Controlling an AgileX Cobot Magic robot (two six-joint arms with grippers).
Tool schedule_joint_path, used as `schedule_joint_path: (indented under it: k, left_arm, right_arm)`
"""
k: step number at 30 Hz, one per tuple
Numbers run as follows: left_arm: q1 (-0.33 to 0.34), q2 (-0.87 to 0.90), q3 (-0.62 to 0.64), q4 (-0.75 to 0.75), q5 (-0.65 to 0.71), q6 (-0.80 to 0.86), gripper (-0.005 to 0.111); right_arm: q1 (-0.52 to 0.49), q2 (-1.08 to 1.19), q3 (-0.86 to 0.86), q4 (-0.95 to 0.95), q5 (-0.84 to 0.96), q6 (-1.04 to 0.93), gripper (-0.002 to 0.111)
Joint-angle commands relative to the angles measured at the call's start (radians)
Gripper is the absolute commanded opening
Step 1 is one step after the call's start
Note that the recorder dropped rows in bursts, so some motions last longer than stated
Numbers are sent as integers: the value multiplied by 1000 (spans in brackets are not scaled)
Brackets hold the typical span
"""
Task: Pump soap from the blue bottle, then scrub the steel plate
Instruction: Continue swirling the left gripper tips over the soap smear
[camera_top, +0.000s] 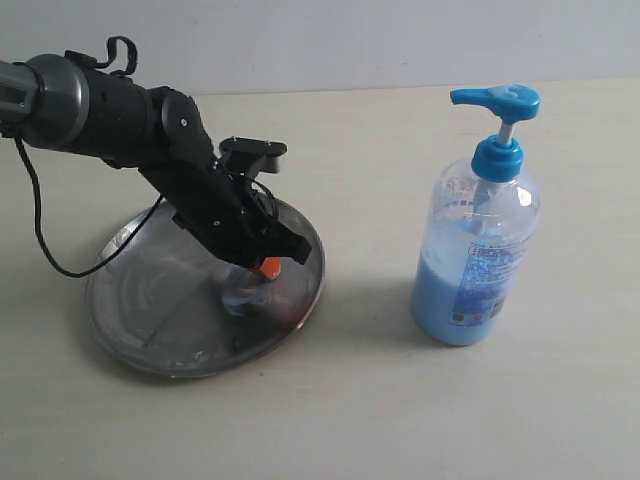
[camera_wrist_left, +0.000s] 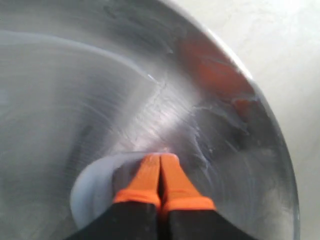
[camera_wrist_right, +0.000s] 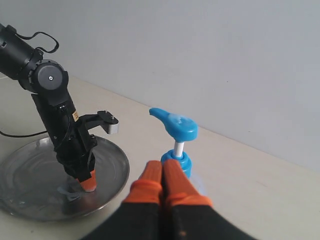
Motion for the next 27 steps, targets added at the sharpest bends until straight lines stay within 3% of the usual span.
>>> schedule_joint_path:
  k: [1, 9, 27]
  left_arm:
    - [0, 43, 22, 181, 6, -101, 0]
    - [1, 43, 22, 312, 64, -192, 0]
    - [-1, 43, 22, 386, 222, -149, 0]
  right_arm:
    - [-2, -3, 2, -10, -13, -8, 0]
    - [-2, -3, 2, -10, -9, -8, 0]
    - [-2, -3, 2, -10, -9, -8, 0]
